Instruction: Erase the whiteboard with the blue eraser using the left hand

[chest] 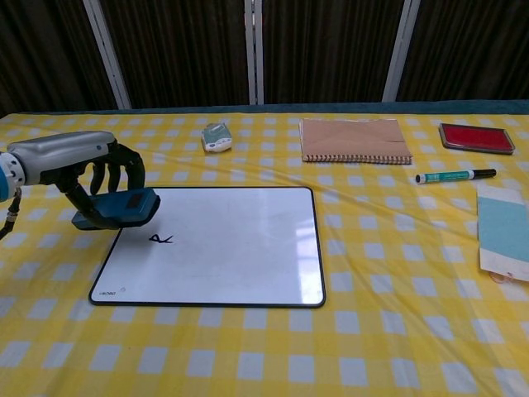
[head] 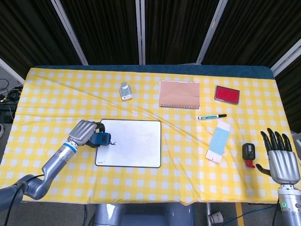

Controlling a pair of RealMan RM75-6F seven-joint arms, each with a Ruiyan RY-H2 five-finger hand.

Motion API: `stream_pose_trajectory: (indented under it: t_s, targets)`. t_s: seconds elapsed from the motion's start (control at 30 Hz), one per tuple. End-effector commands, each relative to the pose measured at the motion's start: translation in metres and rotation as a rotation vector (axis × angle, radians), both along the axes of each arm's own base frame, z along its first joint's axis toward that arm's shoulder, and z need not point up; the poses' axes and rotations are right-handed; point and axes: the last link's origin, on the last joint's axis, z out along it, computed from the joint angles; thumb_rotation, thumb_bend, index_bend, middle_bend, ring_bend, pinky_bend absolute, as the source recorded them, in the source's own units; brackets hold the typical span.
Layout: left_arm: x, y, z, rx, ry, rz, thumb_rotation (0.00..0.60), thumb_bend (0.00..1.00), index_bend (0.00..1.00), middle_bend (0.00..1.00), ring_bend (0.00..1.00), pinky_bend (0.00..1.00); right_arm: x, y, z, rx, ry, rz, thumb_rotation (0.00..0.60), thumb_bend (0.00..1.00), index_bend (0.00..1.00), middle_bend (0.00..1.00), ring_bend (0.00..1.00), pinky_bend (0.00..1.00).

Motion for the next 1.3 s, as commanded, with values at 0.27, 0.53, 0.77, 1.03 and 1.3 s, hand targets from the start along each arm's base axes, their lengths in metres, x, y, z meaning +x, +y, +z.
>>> stream_pose_trajectory:
  t_s: [0.27, 0.53, 0.77, 1.03, 1.3]
  targets:
    - [0.043, 0.017, -0.045, -0.072, -0.016, -0.010, 0.600, 0.15, 0.57, 0.45, 0.52, 0.56, -0.012, -0.007, 0.003, -0.004, -0.009, -0.055, 0.600, 0.00, 0.00, 0.00, 0.00, 0.00]
    - [0.043, 0.018, -0.067, -0.116, -0.048, 0.037, 0.600, 0.15, 0.59, 0.45, 0.52, 0.56, -0.013, -0.006, 0.005, -0.007, -0.017, -0.056, 0.600, 0.00, 0.00, 0.00, 0.00, 0.00]
    - [0.054, -0.001, -0.073, -0.173, -0.070, -0.036, 0.600, 0.15, 0.62, 0.47, 0.53, 0.56, -0.013, -0.006, 0.004, -0.004, -0.025, -0.056, 0.600, 0.00, 0.00, 0.00, 0.00, 0.00]
    - [0.056, -0.004, -0.078, -0.188, -0.016, -0.073, 0.600, 0.16, 0.62, 0.47, 0.53, 0.56, -0.014, -0.006, 0.003, 0.001, -0.028, -0.061, 0.600, 0.00, 0.00, 0.00, 0.00, 0.00]
    - [0.036, 0.019, -0.067, -0.114, 0.013, 0.000, 0.600, 0.20, 0.63, 0.48, 0.53, 0.56, -0.014, -0.005, 0.004, -0.003, -0.029, -0.064, 0.600, 0.00, 0.00, 0.00, 0.00, 0.00]
